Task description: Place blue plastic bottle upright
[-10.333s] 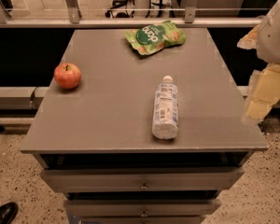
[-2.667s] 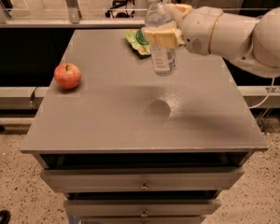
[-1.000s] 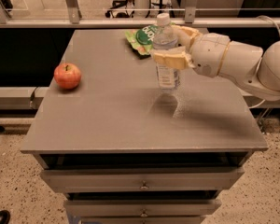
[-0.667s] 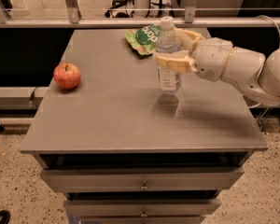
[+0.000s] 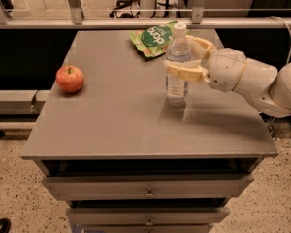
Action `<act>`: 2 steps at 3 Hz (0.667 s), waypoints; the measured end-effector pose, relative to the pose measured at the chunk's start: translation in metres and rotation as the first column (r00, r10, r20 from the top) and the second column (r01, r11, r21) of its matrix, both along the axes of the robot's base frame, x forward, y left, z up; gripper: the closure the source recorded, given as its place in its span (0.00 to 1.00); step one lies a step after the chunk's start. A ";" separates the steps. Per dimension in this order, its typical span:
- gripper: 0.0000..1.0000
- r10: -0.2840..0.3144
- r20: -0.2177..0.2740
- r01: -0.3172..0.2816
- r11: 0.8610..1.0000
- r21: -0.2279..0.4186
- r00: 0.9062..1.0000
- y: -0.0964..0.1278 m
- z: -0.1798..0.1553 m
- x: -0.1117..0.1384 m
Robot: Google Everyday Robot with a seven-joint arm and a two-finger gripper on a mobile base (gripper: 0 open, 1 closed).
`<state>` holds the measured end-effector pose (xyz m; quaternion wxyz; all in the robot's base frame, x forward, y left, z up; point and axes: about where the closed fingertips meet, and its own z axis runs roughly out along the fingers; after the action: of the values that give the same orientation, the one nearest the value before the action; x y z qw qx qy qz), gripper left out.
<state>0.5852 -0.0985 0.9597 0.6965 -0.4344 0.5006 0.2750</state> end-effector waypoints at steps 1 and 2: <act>0.76 0.019 0.005 -0.019 1.000 0.013 1.000 -0.002 -0.003 -0.003; 0.53 0.035 0.003 -0.035 0.999 0.019 0.999 -0.005 -0.008 -0.006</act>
Offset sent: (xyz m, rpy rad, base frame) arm -0.0081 -0.0136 -0.0151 0.0286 0.0021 0.0433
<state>0.5795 -0.1032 0.9516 0.6963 -0.4366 0.4895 0.2914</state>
